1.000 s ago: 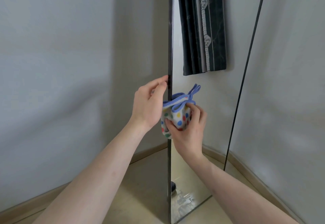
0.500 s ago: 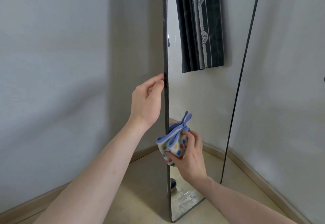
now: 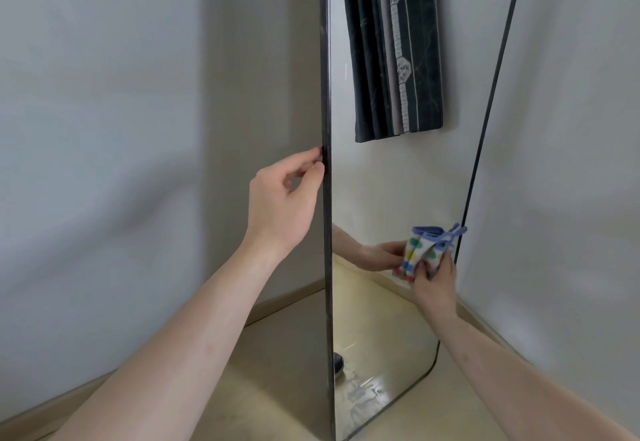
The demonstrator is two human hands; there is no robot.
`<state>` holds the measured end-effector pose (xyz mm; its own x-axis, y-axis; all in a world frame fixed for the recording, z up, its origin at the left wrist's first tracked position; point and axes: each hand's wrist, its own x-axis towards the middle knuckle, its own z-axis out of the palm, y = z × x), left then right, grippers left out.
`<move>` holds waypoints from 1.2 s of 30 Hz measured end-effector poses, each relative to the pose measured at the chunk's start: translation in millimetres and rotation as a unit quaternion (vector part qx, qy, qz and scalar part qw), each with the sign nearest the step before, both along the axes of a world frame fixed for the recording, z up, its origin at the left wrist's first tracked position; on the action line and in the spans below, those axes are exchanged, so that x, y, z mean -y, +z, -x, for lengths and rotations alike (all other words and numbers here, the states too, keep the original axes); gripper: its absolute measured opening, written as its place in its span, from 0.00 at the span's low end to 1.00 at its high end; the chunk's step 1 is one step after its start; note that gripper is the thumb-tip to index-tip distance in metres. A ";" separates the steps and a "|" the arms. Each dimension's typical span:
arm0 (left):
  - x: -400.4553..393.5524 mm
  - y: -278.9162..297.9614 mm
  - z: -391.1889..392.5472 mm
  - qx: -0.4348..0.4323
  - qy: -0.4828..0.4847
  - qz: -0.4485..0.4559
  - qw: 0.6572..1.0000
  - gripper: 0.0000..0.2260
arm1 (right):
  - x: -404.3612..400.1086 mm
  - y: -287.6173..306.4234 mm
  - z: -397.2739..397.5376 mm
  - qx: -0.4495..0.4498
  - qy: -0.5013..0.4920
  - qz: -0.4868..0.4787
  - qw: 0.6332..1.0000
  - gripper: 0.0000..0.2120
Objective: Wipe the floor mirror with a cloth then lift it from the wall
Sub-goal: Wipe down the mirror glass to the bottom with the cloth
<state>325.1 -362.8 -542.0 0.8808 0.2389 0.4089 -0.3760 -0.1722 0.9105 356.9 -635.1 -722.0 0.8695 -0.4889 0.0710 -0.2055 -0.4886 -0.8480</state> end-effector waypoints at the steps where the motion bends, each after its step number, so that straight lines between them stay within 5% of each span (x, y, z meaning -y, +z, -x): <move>1: -0.1 -0.4 -0.8 0.000 0.004 -0.009 1.000 0.11 | 13.0 -7.6 -7.8 -0.009 -0.005 -0.003 1.000 0.30; 15: -0.6 -8.9 -5.9 -0.011 0.031 -0.076 0.997 0.10 | 47.7 -60.2 -29.3 -0.200 0.012 -0.032 0.979 0.27; 17: -0.1 -11.4 -4.2 -0.016 0.028 -0.077 0.996 0.11 | 25.5 -52.2 -13.3 -0.230 0.038 -0.037 0.972 0.36; 22: 0.9 -14.3 -0.1 -0.019 0.030 -0.081 0.996 0.11 | -24.0 -30.4 28.7 -0.269 0.081 -0.164 0.946 0.10; 28: -0.2 -17.8 2.2 -0.023 0.031 -0.088 0.995 0.12 | -66.1 -5.6 52.8 -0.247 0.135 -0.298 0.912 0.18; 31: -2.5 -18.9 2.9 -0.024 0.025 -0.099 0.994 0.12 | -83.2 9.1 60.2 -0.213 0.165 -0.314 0.911 0.38; 33: -3.7 -19.8 2.7 -0.026 0.021 -0.104 0.994 0.12 | -91.8 15.5 62.8 -0.178 0.164 -0.277 0.930 0.50; 36: -4.3 -20.6 1.3 -0.032 0.021 -0.102 0.994 0.12 | -108.1 31.2 68.7 -0.094 0.154 -0.164 0.970 0.42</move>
